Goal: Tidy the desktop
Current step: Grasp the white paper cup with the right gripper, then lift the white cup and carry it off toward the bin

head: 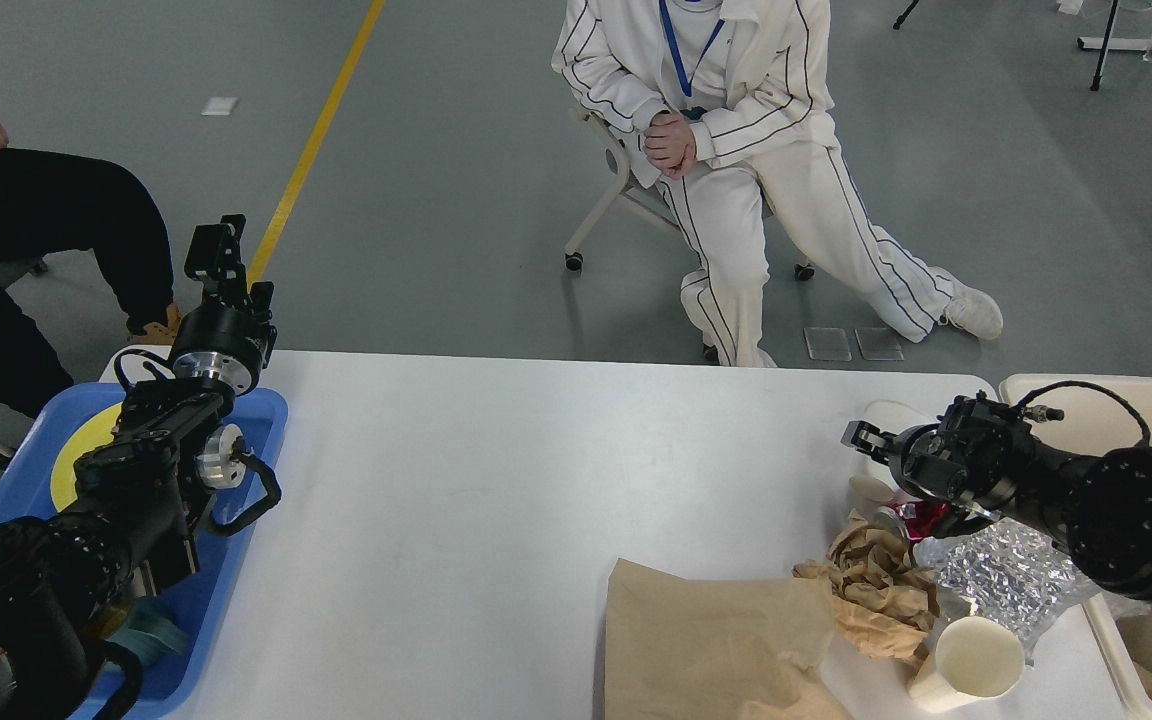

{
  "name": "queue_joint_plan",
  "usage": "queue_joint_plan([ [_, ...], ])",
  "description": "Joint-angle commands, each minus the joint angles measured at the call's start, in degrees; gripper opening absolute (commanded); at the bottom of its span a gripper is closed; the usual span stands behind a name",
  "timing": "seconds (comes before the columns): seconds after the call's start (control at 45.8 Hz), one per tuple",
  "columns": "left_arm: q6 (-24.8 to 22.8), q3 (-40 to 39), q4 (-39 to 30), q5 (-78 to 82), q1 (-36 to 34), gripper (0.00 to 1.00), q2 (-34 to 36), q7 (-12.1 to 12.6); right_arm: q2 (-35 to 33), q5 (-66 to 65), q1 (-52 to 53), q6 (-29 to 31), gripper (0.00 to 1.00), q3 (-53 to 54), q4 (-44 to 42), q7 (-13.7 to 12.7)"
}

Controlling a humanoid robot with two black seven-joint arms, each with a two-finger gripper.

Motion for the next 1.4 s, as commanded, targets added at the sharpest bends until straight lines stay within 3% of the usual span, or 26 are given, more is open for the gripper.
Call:
queue_joint_plan([
  [0.0,-0.01,0.00,0.00,0.00,0.00,0.97,0.00,0.00,0.98,-0.09,-0.79,-0.91,0.89,0.01,-1.04,0.00],
  [0.131,-0.01,0.00,0.00,0.00,0.00,0.97,0.00,0.00,1.95,-0.61,-1.94,-2.31,0.86,0.01,-2.00,0.00],
  [0.218,-0.01,0.00,0.00,0.00,0.00,0.97,0.00,0.00,2.21,-0.70,-2.38,-2.67,0.69,0.01,-2.01,0.00],
  [0.306,-0.01,0.00,0.00,0.00,0.00,0.97,0.00,0.00,2.13,-0.70,-2.55,-2.67,0.42,0.01,-1.92,0.00],
  [0.349,-0.01,0.00,0.00,0.00,0.00,0.97,0.00,0.00,2.13,-0.70,-2.82,-2.58,0.34,0.01,-1.92,0.00],
  [0.459,-0.01,0.00,0.00,0.00,0.00,0.97,0.00,0.00,2.04,-0.61,-2.82,-2.67,0.31,0.01,-1.92,0.00],
  [0.59,-0.01,0.00,0.00,0.00,0.00,0.97,0.00,0.00,1.69,-0.44,-1.77,-2.49,0.18,0.01,-1.13,-0.09],
  [0.743,-0.01,0.00,0.00,0.00,0.00,0.97,0.00,0.00,0.90,-0.35,3.15,-1.79,0.16,1.94,1.50,-0.09],
  [0.895,-0.01,0.00,0.00,0.00,0.00,0.97,0.00,0.00,-6.65,-0.35,12.28,1.10,0.16,3.79,11.08,0.00],
  [1.114,-0.01,0.00,0.00,0.00,0.00,0.97,0.00,0.00,-19.22,-0.35,26.17,17.52,0.16,10.73,21.37,0.00],
  [1.245,-0.01,0.00,0.00,0.00,0.00,0.97,0.00,0.00,-24.94,-0.35,33.21,28.43,0.16,15.48,22.16,-0.09],
  [1.376,-0.01,0.00,0.00,0.00,0.08,0.97,0.00,0.00,-27.84,-0.35,39.54,35.38,0.16,16.36,22.16,-0.09],
])
